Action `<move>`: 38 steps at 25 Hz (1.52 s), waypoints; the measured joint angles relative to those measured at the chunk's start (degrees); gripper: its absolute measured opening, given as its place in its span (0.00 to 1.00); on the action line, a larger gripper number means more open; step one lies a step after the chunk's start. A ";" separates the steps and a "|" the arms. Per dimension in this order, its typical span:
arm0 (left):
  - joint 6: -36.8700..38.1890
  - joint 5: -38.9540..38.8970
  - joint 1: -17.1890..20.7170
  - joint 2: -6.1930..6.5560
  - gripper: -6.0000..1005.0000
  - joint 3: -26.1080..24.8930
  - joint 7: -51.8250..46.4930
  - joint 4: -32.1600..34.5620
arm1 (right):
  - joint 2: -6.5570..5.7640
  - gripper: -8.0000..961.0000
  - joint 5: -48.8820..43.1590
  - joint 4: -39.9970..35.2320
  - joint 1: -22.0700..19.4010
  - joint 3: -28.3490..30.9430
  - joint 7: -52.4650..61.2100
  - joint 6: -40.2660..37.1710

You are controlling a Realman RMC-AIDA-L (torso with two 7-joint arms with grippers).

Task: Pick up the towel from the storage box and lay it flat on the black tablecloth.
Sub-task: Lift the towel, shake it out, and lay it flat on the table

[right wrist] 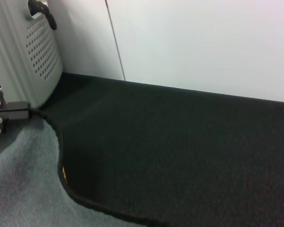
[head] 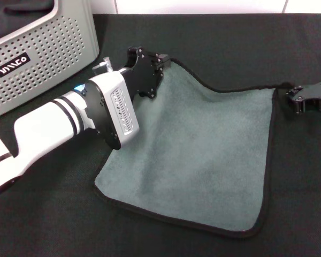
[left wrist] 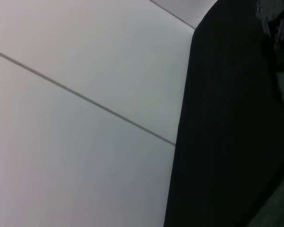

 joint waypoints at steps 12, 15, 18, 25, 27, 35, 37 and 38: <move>-4.08 -2.53 -0.63 0.00 0.02 -0.50 0.65 -0.02 | -0.06 0.05 -0.01 1.51 1.47 -1.52 0.02 0.28; -5.78 -2.57 -0.94 0.00 0.02 -0.58 1.70 -0.18 | -0.04 0.05 -0.05 1.55 1.47 -1.56 0.02 0.52; -6.31 -2.60 -1.01 0.00 0.03 -0.60 2.06 -0.21 | -0.02 0.05 -0.07 1.65 1.47 -1.58 0.09 1.26; -6.39 -2.61 -1.55 0.00 0.03 -0.60 3.10 -0.33 | 0.02 0.06 -0.09 2.32 1.49 -1.59 0.39 2.69; -6.43 -2.61 -1.60 0.00 0.04 -0.60 4.68 -0.33 | 0.02 0.06 -0.09 2.32 1.50 -1.58 0.38 2.76; -6.42 -2.59 -1.69 0.00 0.05 -0.47 6.36 -0.29 | 0.02 0.06 -0.09 2.32 1.54 -1.58 0.26 2.95; -6.42 -2.45 -1.73 0.00 0.05 -0.35 6.36 -0.29 | 0.02 0.06 -0.09 2.32 1.66 -1.58 0.20 3.23; -6.43 -2.32 -1.75 0.00 0.05 -0.26 6.36 -0.29 | 0.02 0.06 -0.09 2.32 1.79 -1.58 0.19 3.33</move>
